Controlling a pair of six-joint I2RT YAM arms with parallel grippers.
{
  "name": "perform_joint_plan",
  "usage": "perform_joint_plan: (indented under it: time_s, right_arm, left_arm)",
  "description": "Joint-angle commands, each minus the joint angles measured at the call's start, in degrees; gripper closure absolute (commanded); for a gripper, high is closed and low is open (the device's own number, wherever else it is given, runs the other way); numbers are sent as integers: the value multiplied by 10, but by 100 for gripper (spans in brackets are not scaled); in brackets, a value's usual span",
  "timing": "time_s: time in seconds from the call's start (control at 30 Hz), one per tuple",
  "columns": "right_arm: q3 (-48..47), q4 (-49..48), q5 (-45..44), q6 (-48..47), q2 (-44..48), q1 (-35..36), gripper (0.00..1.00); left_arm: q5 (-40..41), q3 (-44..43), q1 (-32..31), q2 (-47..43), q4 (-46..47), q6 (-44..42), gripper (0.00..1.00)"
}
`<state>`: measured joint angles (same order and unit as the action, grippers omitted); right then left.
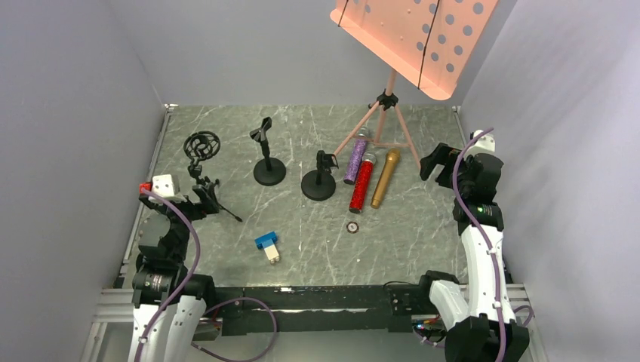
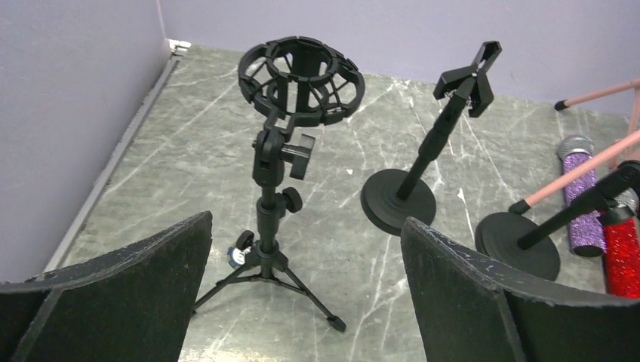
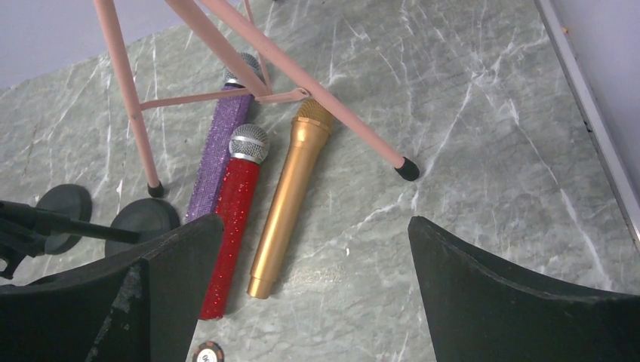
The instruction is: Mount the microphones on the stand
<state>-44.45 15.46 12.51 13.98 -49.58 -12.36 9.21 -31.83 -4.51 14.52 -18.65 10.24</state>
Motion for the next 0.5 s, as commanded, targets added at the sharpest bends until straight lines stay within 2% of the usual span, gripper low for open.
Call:
perform_joint_plan:
  time_s: [0.0, 0.2, 0.4, 0.47]
  right_arm:
    - [-8, -4, 29, -5, -1, -3, 0]
    - [9, -13, 149, -64, 1, -3, 0]
    - [44, -13, 396, -196, 6, -3, 0]
    - [50, 19, 468, -275, 11, -3, 0]
  left_arm:
    - [-47, -14, 2, 10, -15, 37, 1]
    - [-117, -34, 2, 25, -61, 136, 1]
    - [-193, -49, 2, 77, -62, 257, 1]
    - [-202, -55, 2, 100, -56, 295, 1]
